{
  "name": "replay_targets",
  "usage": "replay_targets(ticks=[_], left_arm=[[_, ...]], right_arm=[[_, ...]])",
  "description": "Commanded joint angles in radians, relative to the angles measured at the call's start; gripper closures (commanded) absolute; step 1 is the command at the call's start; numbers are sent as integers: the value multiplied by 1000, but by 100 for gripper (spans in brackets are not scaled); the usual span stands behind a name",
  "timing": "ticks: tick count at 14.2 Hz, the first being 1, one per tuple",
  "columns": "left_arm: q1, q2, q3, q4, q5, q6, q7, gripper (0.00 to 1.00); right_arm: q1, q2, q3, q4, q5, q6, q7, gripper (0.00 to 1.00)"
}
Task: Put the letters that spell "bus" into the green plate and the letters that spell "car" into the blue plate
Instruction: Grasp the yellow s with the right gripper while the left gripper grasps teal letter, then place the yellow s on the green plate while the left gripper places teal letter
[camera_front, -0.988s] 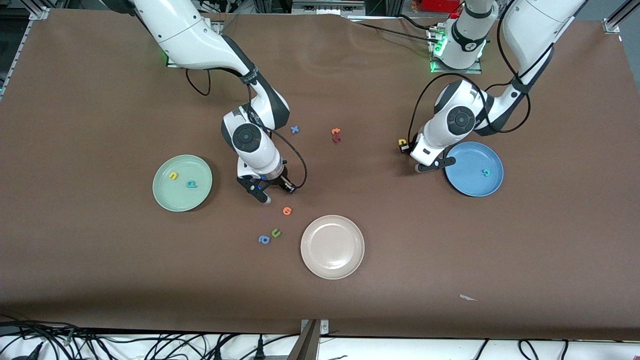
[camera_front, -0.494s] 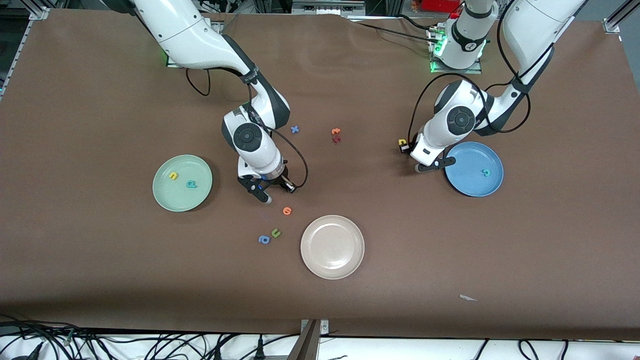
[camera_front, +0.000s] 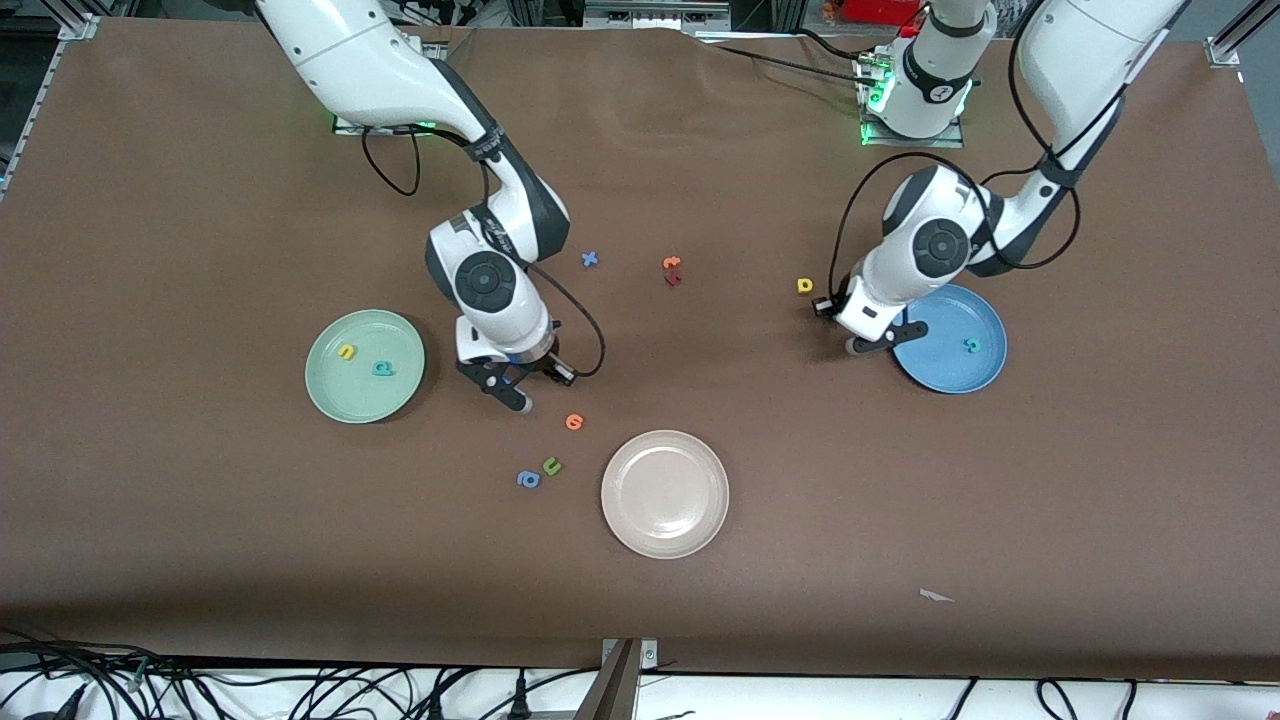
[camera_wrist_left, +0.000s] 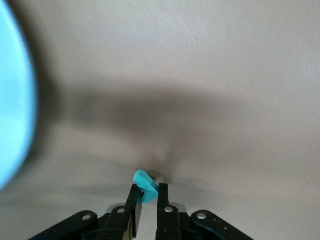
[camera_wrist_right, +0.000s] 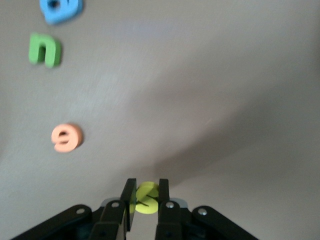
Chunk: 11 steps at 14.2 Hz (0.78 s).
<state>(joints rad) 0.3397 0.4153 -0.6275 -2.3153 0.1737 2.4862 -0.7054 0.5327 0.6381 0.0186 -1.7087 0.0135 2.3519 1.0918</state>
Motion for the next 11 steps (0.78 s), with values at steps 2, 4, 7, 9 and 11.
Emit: replay_targets(ticks=[2, 4, 7, 9, 11], left_arm=[[90, -58, -12, 112, 17, -238, 137, 100], [154, -58, -12, 163, 15, -340, 246, 100], [269, -52, -9, 169, 15, -369, 432, 100], [294, -38, -9, 172, 16, -360, 455, 94], [294, -18, -6, 192, 18, -360, 451, 64]], right_arm=[[0, -121, -133, -41, 2, -218, -318, 84], [-25, -187, -196, -141, 13, -215, -509, 84], [-80, -253, -235, -285, 26, -174, -706, 84], [-124, -274, -247, -408, 36, -46, -831, 84], [-129, -274, -249, -488, 37, 70, -865, 83]])
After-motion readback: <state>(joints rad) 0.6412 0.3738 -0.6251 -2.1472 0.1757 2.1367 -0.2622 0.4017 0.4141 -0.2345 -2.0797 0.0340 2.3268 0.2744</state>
